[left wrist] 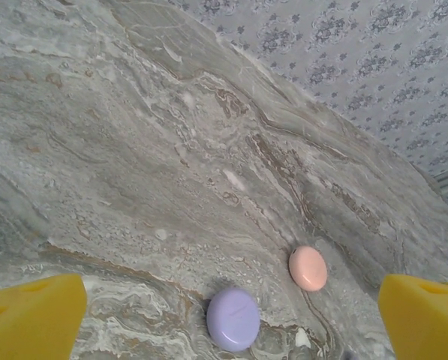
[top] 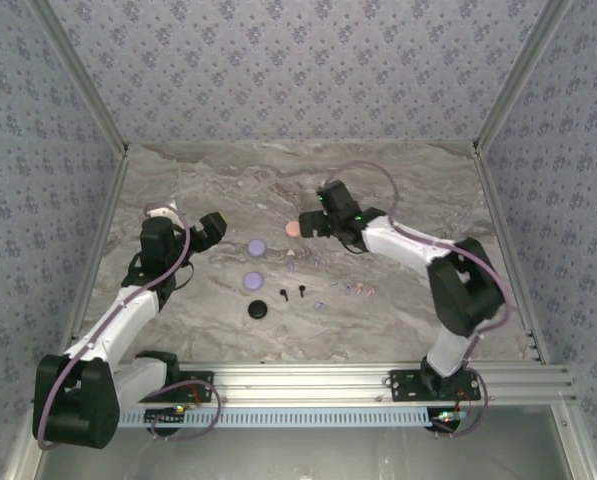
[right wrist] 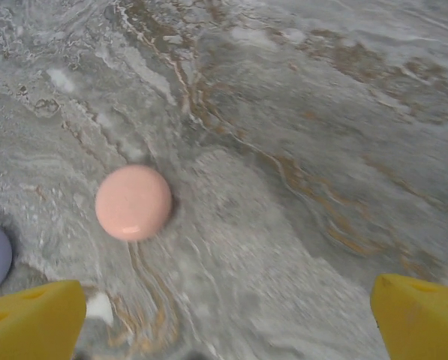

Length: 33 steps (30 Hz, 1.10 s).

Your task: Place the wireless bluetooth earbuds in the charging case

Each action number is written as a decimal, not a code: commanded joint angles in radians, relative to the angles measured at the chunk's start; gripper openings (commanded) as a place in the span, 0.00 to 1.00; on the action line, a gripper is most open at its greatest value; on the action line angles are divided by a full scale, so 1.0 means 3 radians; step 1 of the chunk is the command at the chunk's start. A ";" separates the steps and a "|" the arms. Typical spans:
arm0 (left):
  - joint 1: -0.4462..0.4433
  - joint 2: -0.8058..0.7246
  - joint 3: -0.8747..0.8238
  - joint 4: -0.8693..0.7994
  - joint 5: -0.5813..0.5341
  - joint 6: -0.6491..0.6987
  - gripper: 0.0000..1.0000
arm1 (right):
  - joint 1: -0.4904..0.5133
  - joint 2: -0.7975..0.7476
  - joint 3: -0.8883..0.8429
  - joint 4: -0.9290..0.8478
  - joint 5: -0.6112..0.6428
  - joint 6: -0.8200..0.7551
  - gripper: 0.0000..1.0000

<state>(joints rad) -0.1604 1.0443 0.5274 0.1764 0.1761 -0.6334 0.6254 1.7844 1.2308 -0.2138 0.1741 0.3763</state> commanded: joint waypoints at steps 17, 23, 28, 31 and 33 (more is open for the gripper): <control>-0.0105 -0.0260 -0.0049 -0.0267 -0.0100 -0.0051 0.99 | 0.0175 0.1320 0.1307 -0.0595 0.0136 0.0076 0.98; -0.0119 -0.0242 -0.0040 -0.0271 -0.0121 -0.0046 0.99 | 0.0203 0.1326 0.1269 -0.0687 0.0146 0.0025 0.97; -0.0130 -0.0244 -0.0043 -0.0281 -0.0140 -0.0056 0.99 | 0.0198 0.1251 0.1157 -0.0705 0.0151 0.0007 0.95; -0.0140 -0.0243 -0.0040 -0.0287 -0.0158 -0.0052 0.99 | 0.0188 0.1201 0.1079 -0.0679 0.0113 -0.0010 0.90; -0.0150 -0.0244 -0.0046 -0.0286 -0.0165 -0.0059 0.99 | 0.0168 0.1191 0.1057 -0.0673 0.0049 -0.0009 0.86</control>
<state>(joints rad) -0.1936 0.9833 0.5179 0.1001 0.1413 -0.6418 0.6792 2.1708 1.5635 -0.3878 0.2092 0.3794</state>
